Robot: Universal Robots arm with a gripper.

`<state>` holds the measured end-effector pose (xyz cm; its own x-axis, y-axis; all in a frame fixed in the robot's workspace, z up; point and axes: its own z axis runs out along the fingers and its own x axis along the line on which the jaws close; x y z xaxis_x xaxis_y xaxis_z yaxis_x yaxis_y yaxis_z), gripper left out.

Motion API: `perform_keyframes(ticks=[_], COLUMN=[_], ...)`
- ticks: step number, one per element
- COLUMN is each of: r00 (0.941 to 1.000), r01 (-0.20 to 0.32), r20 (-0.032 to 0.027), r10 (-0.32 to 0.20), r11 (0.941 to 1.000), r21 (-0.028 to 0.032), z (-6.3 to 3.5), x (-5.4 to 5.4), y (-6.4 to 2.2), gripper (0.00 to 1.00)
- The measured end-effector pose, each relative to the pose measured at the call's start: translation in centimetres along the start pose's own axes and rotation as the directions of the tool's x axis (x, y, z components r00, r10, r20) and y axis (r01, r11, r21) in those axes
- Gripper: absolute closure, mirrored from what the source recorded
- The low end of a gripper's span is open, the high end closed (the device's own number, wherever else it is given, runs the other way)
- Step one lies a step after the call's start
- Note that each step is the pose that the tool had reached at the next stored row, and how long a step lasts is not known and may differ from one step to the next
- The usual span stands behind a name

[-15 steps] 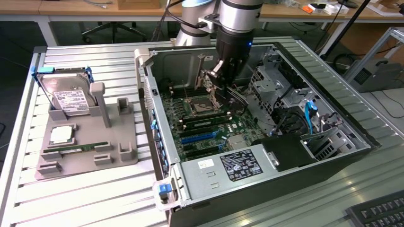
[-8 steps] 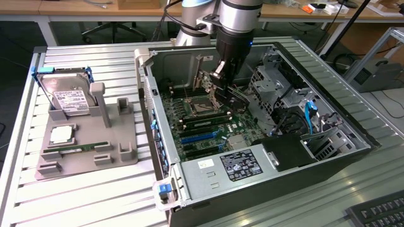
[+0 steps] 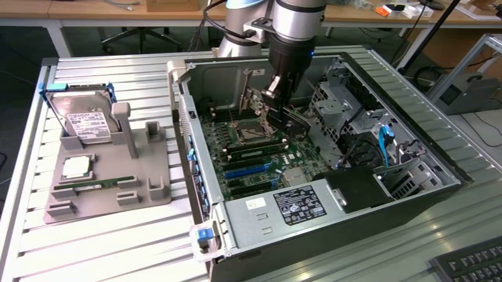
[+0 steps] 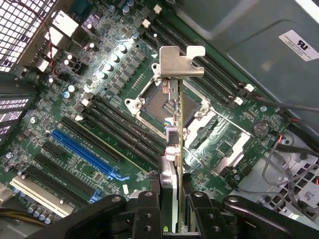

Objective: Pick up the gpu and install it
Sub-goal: 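Insert the gpu into the slot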

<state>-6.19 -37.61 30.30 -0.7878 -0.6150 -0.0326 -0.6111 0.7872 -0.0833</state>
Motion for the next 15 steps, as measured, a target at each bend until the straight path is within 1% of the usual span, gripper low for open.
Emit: perform_keyframes(ticks=[15], r00=[0.9989], r01=[0.046], r20=[0.0039], r10=[-0.046], r11=[0.9989], r21=[-0.0015], z=[0.00], x=[0.01], y=[-0.01], gripper=[0.73])
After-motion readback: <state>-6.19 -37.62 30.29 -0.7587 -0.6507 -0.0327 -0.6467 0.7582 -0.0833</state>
